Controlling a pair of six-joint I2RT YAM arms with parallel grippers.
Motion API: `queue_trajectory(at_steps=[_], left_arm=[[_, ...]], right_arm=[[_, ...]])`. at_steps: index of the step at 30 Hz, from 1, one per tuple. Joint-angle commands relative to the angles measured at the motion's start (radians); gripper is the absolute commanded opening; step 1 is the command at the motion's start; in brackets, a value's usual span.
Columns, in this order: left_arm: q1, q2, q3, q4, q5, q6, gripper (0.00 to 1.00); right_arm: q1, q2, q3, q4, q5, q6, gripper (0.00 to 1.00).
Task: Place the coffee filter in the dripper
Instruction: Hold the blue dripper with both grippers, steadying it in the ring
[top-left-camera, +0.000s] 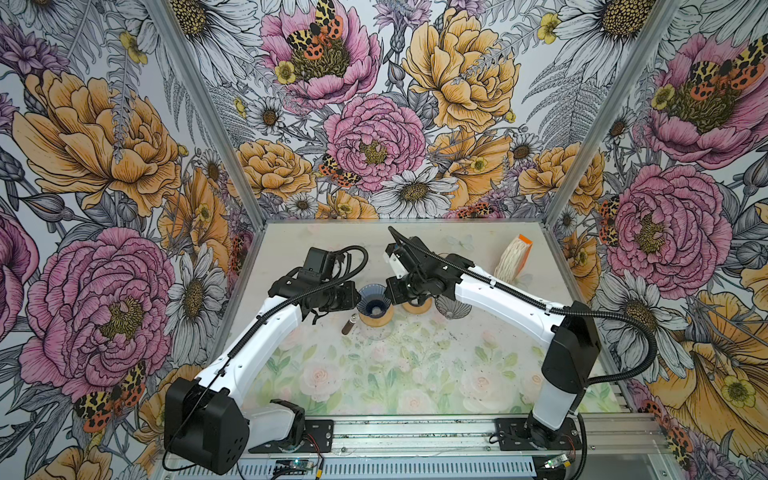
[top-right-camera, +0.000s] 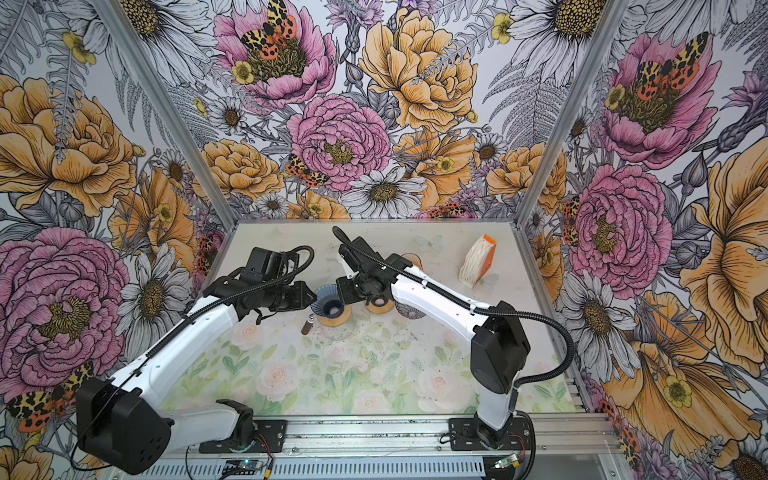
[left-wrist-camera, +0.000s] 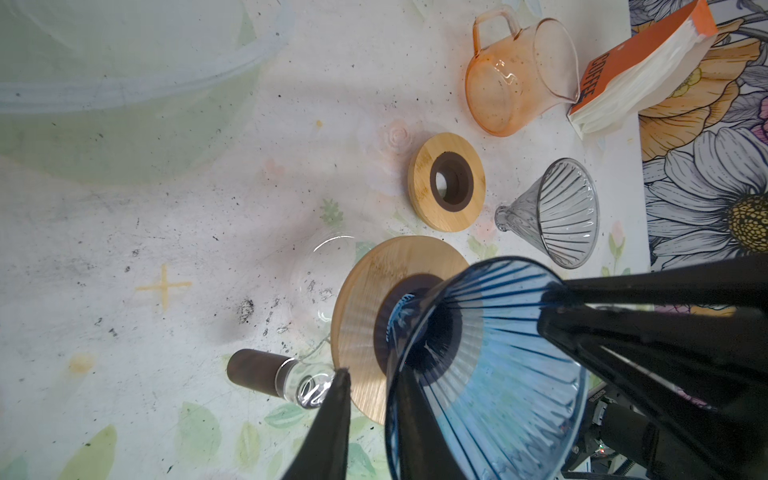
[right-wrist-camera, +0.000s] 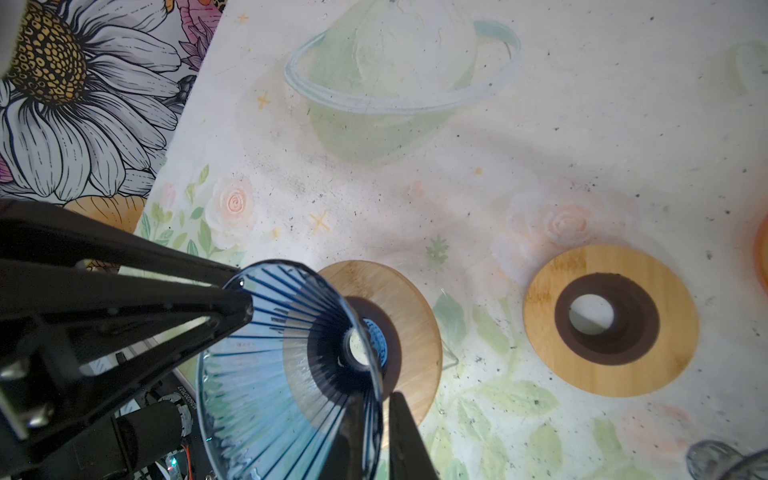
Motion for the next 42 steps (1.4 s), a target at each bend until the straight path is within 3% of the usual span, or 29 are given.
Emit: queue_trajectory(at_steps=[1,28,42], left_arm=[[-0.001,0.010,0.032,0.004,0.007,0.019,0.21],[0.006,0.051,0.048,0.002,0.043,0.014,0.13],[0.013,0.089,0.050,-0.010,0.047,0.014,0.05]], right_arm=[[0.004,-0.021,0.002,0.015,0.019,0.003,0.11],[-0.001,0.057,0.046,-0.078,-0.018,0.072,0.00],[-0.007,0.112,0.070,-0.154,0.000,0.074,0.00]])
